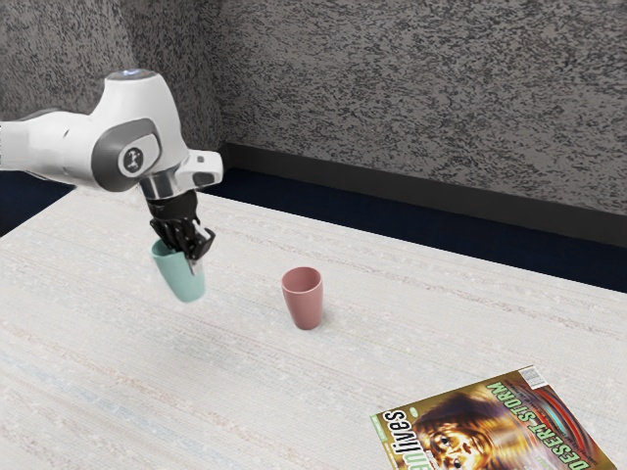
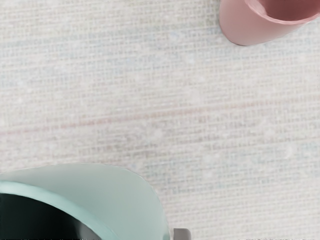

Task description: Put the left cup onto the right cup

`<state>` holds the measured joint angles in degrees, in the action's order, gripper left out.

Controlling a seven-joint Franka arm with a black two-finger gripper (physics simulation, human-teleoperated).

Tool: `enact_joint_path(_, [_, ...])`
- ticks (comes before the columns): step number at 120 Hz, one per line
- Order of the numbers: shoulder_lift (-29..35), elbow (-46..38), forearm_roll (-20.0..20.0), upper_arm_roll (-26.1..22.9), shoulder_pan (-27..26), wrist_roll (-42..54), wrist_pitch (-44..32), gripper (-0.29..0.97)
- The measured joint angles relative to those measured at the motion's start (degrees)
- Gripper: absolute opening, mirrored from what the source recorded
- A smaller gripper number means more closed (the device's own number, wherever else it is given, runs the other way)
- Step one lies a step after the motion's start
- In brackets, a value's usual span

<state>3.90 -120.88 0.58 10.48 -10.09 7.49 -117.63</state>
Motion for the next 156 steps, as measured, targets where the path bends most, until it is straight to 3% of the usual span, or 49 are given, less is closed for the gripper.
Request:
enact_joint_path(37, [-10.0, 17.6, -0.5, -7.0, 0.3, -0.2, 8.9, -0.07])
enact_joint_path(84, [-24.9, 36.7, -0.7, -9.6, -0.2, -0.3, 14.6, -0.07])
enact_joint_path(156, [-31.5, 38.6, -3.6, -9.5, -2.6, -2.0, 8.8, -0.07])
